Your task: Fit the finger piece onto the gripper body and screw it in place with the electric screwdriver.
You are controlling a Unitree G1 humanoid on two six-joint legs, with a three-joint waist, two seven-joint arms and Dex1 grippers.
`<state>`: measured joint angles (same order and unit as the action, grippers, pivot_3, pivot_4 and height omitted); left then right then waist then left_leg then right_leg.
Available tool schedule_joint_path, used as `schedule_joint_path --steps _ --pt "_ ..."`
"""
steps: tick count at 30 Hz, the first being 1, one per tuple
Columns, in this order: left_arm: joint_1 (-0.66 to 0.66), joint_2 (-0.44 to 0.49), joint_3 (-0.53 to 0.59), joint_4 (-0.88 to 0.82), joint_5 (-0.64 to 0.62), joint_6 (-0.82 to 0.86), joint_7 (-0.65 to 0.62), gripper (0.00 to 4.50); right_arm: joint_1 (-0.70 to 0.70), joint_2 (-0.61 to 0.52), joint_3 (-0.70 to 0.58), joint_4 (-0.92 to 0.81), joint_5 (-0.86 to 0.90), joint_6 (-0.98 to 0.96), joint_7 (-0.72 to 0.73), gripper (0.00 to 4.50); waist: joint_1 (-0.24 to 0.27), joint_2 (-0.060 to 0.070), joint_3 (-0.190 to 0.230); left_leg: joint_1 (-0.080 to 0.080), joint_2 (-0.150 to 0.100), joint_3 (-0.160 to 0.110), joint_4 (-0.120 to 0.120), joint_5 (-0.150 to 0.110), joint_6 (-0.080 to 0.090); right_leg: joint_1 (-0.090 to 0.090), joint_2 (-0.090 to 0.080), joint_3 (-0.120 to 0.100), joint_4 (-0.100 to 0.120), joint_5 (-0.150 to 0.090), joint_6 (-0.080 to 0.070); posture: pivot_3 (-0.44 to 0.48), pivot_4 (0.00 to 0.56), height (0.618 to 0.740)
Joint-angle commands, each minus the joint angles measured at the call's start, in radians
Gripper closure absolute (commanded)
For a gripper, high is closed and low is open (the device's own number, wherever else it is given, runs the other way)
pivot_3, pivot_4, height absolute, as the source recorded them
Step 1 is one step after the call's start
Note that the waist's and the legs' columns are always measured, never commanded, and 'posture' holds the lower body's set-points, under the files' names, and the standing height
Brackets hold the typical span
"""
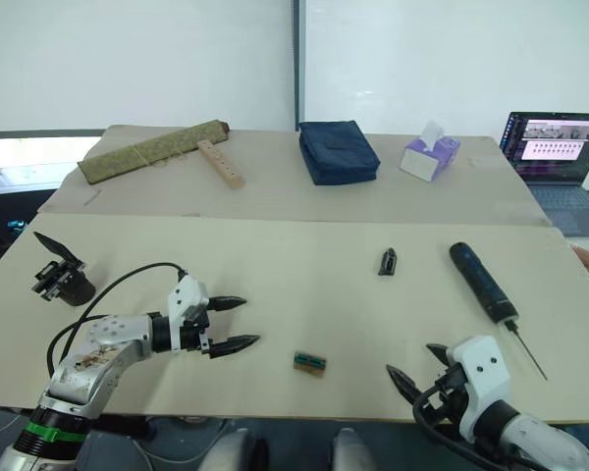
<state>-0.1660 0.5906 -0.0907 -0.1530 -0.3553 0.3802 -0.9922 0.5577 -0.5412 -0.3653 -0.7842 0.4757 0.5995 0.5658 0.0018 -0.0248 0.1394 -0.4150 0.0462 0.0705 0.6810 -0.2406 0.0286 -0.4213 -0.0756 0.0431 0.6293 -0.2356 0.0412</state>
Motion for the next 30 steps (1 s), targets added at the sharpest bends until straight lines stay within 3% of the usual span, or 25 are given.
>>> schedule_joint_path --steps 1,8,13,17,22,30 --pt "-0.009 -0.019 0.038 -0.022 -0.02 -0.002 0.04 0.0 -0.025 -0.013 -0.015 -0.002 -0.004 -0.043 0.009 0.01 0.0 0.0 0.0 0.0 0.0 0.0 0.0 0.0 0.0 0.0 0.0 0.0 0.0 0.0 0.0 0.0 0.15 0.738" --pt "0.127 -0.081 0.135 -0.123 -0.023 0.017 0.206 0.0 -0.191 -0.122 0.018 0.05 0.015 -0.018 0.076 0.01 -0.012 -0.001 0.0 0.001 0.0 0.0 0.0 0.0 0.0 0.0 0.001 0.001 0.0 0.001 0.002 0.0 0.15 0.738" --pt "0.429 -0.154 0.387 -0.283 -0.09 0.011 0.364 0.0 -0.536 -0.241 0.133 0.111 0.181 0.109 0.21 0.01 -0.045 -0.004 0.003 0.002 0.003 0.001 -0.001 0.0 0.0 0.0 0.001 0.003 0.0 0.003 0.001 0.0 0.15 0.738" --pt "0.505 -0.225 0.526 -0.277 -0.108 -0.009 0.484 0.0 -0.703 -0.262 0.23 0.171 0.207 0.12 0.279 0.01 -0.007 -0.007 0.005 0.005 0.002 -0.002 -0.003 0.0 0.0 0.001 0.002 -0.002 0.0 0.0 -0.003 0.0 0.15 0.738" --pt "0.453 -0.229 0.701 -0.053 -0.044 -0.107 0.634 0.0 -0.885 -0.225 0.329 0.234 0.22 0.133 0.324 0.01 0.004 -0.009 0.004 0.004 0.001 0.0 -0.002 0.0 0.0 0.001 0.0 -0.002 0.0 0.0 -0.005 0.0 0.15 0.738" --pt "0.193 -0.072 0.674 0.32 0.051 -0.204 0.657 0.0 -0.871 -0.244 0.327 0.243 0.2 0.119 0.327 0.01 0.011 -0.012 0.004 0.001 0.002 0.001 -0.001 0.001 -0.001 0.0 -0.002 -0.003 -0.001 0.002 -0.004 0.0 0.15 0.738"
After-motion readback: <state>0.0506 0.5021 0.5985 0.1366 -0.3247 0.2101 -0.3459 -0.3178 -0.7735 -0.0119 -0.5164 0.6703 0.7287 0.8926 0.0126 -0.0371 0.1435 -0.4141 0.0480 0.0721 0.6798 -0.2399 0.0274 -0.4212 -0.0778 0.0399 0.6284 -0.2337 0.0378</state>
